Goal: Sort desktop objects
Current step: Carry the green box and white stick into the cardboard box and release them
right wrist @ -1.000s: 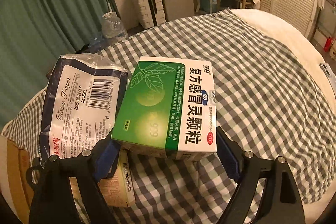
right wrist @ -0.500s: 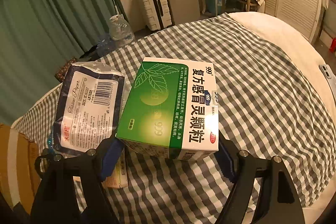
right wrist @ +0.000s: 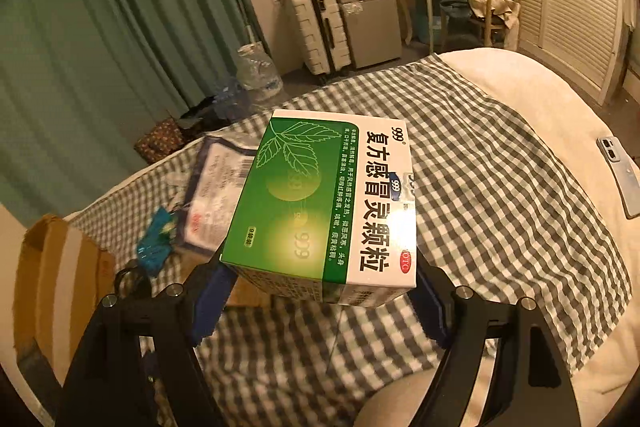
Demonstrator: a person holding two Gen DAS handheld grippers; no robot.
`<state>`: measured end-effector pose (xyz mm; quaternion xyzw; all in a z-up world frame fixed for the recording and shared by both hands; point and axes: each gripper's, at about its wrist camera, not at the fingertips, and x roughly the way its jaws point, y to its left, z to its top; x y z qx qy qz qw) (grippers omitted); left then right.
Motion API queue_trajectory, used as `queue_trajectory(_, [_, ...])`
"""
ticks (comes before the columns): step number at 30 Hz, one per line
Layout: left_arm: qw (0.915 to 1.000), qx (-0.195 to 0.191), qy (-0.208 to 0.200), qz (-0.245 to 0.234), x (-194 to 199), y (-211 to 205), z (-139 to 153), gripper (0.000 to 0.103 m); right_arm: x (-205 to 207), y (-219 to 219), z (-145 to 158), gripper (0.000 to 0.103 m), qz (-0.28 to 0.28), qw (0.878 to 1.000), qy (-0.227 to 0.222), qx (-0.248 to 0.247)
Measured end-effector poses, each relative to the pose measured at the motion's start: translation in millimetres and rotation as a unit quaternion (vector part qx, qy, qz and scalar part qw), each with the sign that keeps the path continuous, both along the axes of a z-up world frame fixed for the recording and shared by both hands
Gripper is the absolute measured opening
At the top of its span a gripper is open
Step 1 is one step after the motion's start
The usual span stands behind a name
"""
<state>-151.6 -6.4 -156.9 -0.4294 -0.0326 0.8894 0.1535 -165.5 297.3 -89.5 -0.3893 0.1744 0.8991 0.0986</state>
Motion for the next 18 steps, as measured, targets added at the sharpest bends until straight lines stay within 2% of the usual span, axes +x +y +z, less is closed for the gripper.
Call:
queue_trajectory(5, [0.9992,0.014,0.023,0.031,9,-14,34,0.005,12,-27,21,0.078,0.034,0.999,0.018,0.008])
queue_trajectory(12, [0.9953,0.032,0.053,0.074,19,-58,86,0.005,24,-73,50,0.079,0.082,0.996,0.036,0.014])
queue_trajectory(18, [0.9896,0.048,0.085,0.105,26,-99,126,0.005,28,-125,75,0.079,0.141,0.988,0.057,0.021])
